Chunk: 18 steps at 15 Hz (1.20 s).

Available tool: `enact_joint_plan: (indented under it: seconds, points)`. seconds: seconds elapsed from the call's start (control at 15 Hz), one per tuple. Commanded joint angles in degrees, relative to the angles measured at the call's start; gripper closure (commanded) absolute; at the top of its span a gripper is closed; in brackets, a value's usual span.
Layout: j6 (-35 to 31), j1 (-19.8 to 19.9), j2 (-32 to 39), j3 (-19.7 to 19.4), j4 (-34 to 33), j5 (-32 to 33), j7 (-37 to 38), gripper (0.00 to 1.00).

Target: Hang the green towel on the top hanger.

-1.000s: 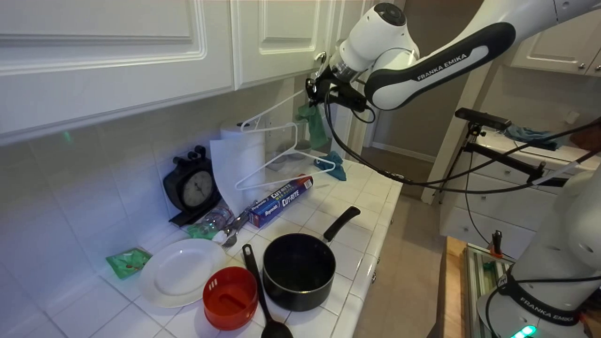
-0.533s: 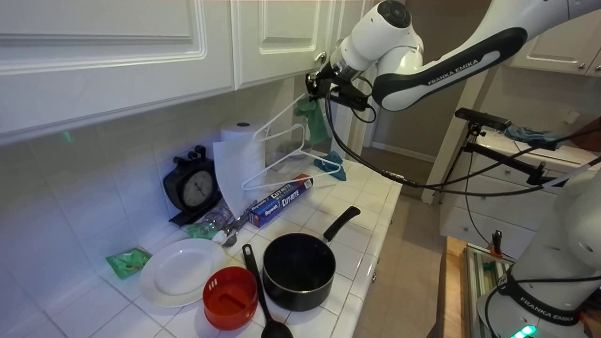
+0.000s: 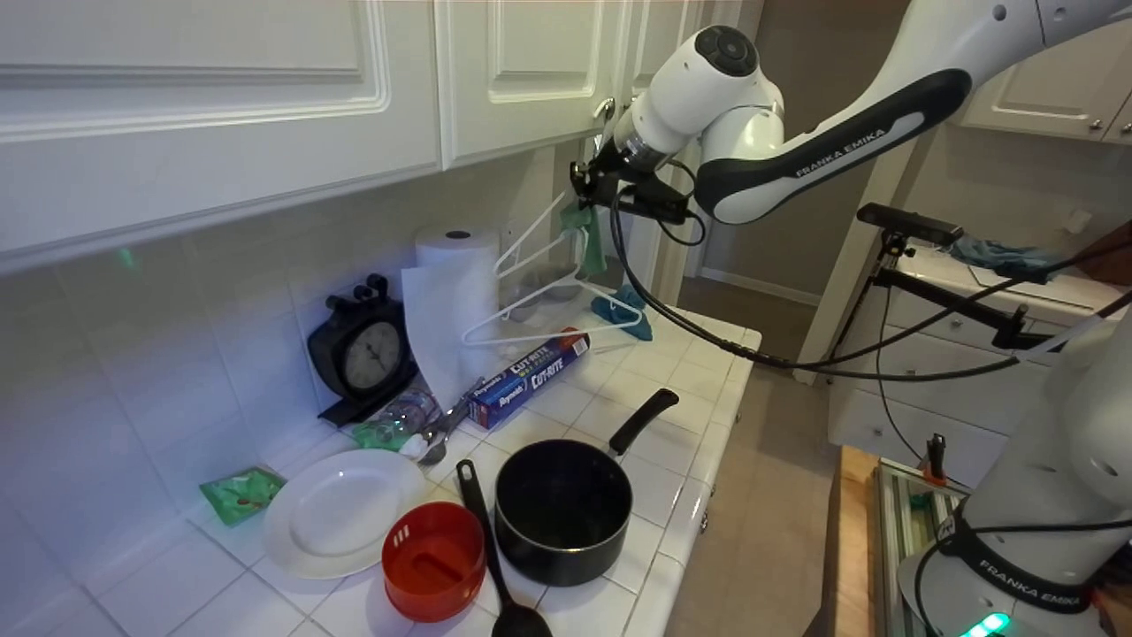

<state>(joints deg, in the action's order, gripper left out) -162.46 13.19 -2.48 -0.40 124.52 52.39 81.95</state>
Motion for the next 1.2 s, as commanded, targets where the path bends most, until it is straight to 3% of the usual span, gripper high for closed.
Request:
enact_joint_plan:
  seconds: [0.0,0.47,1.13]
  points:
    - [-0.1,-0.3,2.6,0.2,-0.9,0.0,-3.2,0.95]
    - [0.2,-0.6,3.4,0.3,-0.9,-0.8,-7.4,0.95]
    - [1.0,-0.6,3.9,0.3,-2.0,-10.8,-10.9,0.94]
